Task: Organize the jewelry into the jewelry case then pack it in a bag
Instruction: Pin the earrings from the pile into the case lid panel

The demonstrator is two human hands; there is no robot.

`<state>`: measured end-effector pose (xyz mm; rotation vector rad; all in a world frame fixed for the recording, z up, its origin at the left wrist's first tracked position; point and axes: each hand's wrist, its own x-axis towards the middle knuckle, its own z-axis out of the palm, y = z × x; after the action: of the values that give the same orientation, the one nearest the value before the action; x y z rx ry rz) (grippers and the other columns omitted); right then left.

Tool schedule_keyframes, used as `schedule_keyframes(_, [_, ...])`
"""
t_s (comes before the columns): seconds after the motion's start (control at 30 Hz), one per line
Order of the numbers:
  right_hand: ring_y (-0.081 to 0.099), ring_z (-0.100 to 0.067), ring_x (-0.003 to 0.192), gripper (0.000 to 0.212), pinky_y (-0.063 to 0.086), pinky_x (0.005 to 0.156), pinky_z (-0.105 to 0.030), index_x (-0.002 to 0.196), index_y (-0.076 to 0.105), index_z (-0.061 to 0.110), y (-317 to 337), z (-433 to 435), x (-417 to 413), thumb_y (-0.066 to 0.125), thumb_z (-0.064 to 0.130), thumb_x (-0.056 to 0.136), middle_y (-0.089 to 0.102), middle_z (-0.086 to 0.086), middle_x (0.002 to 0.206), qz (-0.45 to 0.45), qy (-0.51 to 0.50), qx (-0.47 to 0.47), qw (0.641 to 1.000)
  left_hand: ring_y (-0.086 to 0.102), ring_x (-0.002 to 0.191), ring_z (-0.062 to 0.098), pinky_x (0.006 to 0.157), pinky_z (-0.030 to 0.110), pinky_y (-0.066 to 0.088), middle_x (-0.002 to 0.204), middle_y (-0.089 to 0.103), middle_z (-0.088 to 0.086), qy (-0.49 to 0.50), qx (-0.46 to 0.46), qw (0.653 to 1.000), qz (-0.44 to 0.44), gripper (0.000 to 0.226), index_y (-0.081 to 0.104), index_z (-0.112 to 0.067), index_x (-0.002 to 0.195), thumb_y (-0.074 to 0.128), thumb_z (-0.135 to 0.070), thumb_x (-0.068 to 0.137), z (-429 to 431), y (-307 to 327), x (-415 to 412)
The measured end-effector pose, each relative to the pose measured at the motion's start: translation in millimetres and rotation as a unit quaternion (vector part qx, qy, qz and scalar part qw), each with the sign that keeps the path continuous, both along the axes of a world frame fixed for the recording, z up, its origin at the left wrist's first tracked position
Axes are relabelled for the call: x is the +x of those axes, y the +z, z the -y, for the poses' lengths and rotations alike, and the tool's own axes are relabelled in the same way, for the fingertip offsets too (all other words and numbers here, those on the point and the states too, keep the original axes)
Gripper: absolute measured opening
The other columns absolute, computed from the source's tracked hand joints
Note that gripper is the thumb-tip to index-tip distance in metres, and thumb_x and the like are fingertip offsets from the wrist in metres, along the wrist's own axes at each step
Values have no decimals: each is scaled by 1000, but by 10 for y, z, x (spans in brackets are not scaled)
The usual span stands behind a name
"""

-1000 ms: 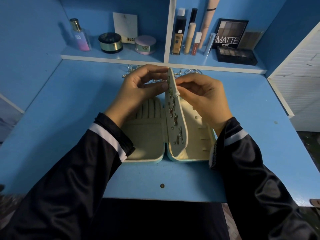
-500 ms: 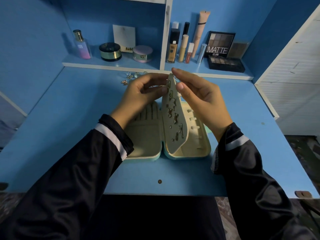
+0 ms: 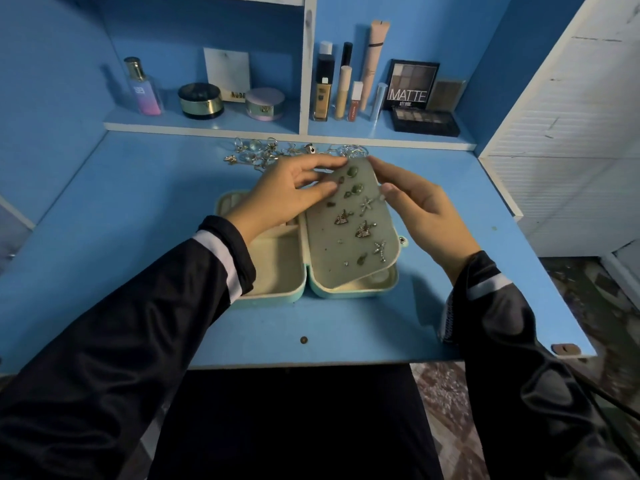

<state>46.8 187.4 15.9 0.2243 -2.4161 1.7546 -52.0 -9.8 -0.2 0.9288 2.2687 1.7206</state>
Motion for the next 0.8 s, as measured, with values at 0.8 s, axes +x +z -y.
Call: schedule_keyframes(0.8, [51,19,73,40,36,72,-3,140,49,20,-375,-139,59,50,27,100,58,25,95,65,-77,193,976,53,125,2,109,25,38,131,62,-15,-23,-238,960,-149,34,63,-33,129,63,-32,95,-17,-71,-130])
